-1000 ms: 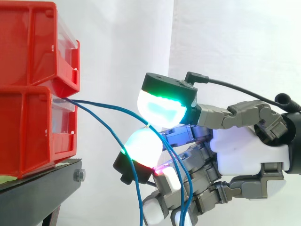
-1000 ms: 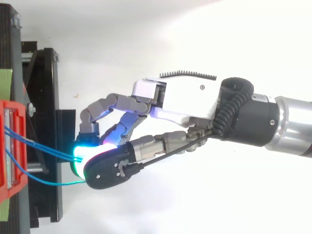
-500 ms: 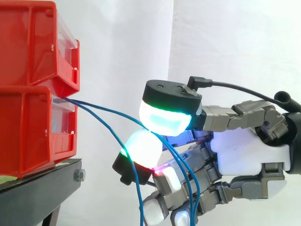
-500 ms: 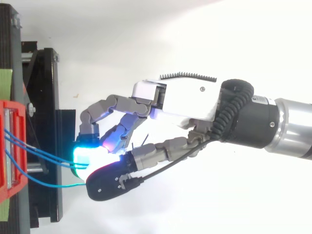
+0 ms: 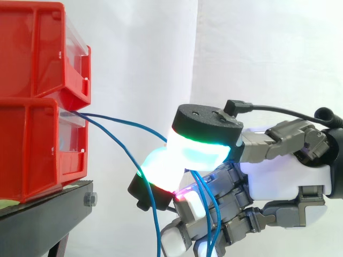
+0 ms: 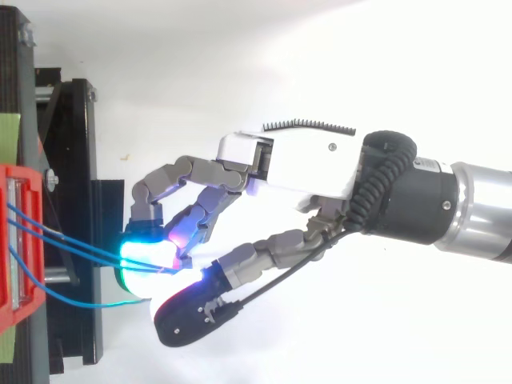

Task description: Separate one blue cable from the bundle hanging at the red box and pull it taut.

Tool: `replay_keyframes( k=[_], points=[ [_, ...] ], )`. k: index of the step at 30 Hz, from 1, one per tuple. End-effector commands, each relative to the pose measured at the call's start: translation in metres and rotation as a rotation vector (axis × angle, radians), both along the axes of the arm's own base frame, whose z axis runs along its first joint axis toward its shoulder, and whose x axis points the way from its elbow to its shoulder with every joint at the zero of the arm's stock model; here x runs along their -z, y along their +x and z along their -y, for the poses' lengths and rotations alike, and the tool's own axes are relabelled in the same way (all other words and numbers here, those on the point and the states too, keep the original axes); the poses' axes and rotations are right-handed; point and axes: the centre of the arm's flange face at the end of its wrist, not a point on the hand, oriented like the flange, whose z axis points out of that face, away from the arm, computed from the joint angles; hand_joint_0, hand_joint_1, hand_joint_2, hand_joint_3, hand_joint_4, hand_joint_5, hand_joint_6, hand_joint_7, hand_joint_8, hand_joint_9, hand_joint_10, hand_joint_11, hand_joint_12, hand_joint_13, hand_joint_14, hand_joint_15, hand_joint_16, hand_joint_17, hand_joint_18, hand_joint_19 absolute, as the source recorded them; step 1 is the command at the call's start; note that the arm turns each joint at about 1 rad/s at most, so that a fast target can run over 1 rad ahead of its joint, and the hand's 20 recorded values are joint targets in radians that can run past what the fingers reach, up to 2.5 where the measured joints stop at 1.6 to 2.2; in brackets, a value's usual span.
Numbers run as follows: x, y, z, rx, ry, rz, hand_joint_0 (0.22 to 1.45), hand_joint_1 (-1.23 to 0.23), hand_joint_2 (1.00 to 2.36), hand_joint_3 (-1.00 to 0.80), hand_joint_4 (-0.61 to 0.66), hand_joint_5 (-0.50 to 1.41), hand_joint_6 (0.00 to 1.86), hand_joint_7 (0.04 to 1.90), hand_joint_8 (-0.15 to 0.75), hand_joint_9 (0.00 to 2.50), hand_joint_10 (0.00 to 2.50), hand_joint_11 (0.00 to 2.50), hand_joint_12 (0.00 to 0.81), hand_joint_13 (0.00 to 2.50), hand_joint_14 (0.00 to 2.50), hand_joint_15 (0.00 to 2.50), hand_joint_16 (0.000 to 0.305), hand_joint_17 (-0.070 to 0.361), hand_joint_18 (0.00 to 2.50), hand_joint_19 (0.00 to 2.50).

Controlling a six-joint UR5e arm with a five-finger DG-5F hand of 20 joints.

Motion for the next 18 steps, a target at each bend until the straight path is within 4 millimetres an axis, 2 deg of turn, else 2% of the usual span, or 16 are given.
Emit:
replay_keyframes(
  k=[1,5,8,11,14,18],
  points=[
    [0.0002,-0.0001,-0.0002,0.0,0.0,0.0,0.57,-0.66,1.0,-0.5,0.21,-0.21,0.85,1.1,0.334,0.94,0.02,0.87,0.39,0.8,0.02,0.55,0.047,0.105,0.83,0.65],
    [0.0003,-0.0003,0.0,0.001,0.0,-0.002,0.5,-0.57,1.0,-0.5,0.22,-0.21,0.82,1.04,0.353,0.97,0.02,0.86,0.42,0.82,0.02,0.55,0.052,0.118,0.86,0.66],
    [0.0003,-0.0002,-0.0012,0.0,0.0,-0.002,0.49,-0.55,1.0,-0.5,0.21,-0.2,0.82,1.04,0.356,0.98,0.02,0.86,0.423,0.82,0.02,0.56,0.053,0.12,0.86,0.66],
    [0.0002,-0.0001,-0.0001,0.001,0.0,0.0,0.57,-0.49,1.0,-0.5,0.18,-0.2,0.8,1.1,0.34,0.99,0.02,0.87,0.4,0.81,0.02,0.56,0.049,0.111,0.83,0.69],
    [0.0002,-0.0001,-0.0014,-0.002,0.0,0.0,0.63,-0.6,1.01,-0.41,0.19,-0.2,0.8,1.1,0.339,0.99,0.02,0.87,0.397,0.82,0.02,0.56,0.048,0.108,0.84,0.7],
    [0.0005,-0.0004,-0.0012,0.0,0.0,-0.003,0.65,-0.68,1.01,-0.34,0.18,-0.2,0.8,1.12,0.346,0.98,0.02,0.87,0.4,0.82,0.02,0.56,0.048,0.108,0.84,0.68]
  ],
)
